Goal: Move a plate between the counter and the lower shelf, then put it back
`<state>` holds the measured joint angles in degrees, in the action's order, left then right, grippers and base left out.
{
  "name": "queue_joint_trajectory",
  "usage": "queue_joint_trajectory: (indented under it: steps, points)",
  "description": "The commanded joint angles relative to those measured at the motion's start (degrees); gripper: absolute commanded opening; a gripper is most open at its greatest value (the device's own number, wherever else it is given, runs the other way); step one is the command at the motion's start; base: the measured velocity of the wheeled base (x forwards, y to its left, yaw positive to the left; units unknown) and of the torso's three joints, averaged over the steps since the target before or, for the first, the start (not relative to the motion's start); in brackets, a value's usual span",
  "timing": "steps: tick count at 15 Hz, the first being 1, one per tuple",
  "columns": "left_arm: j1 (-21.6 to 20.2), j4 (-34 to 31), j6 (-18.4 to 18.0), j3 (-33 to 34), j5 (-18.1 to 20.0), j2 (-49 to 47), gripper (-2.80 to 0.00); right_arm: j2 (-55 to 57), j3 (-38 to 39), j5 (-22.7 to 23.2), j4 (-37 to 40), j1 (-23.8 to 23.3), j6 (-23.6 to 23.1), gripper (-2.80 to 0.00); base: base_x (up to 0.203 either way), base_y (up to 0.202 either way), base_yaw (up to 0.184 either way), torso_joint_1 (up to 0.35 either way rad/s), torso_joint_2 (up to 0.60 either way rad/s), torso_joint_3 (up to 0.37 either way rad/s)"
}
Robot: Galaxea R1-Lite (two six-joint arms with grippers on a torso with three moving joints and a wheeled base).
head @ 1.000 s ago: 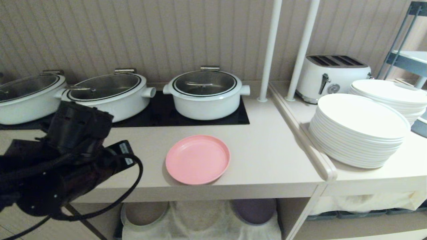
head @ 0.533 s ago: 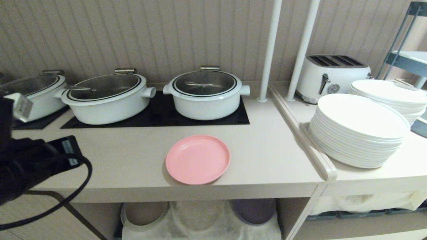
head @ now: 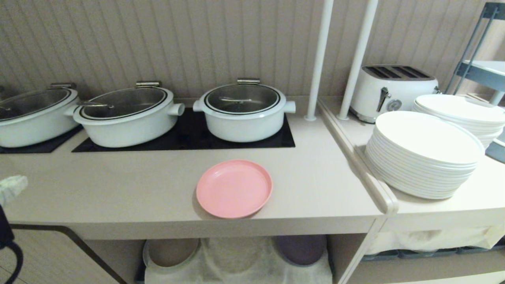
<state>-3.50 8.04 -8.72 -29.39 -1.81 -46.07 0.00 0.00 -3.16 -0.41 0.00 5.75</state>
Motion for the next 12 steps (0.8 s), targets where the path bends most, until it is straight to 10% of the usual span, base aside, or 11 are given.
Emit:
queue_joint_trajectory:
  steps: [1,8,12]
  points:
    - [-1.9,1.3,-3.1,3.7,3.7,7.9,-2.80,0.0,0.0,0.0,0.0,0.0,0.0,-2.80,0.000,0.000,0.000,0.000,0.00,0.000]
    - [-0.4,1.5,-6.0,8.9,12.9,20.4,-2.80,0.0,0.0,0.0,0.0,0.0,0.0,-2.80,0.000,0.000,0.000,0.000,0.00,0.000]
    - [1.6,3.3,-10.2,11.6,11.3,22.3,-2.80,0.0,0.0,0.0,0.0,0.0,0.0,-2.80,0.000,0.000,0.000,0.000,0.00,0.000]
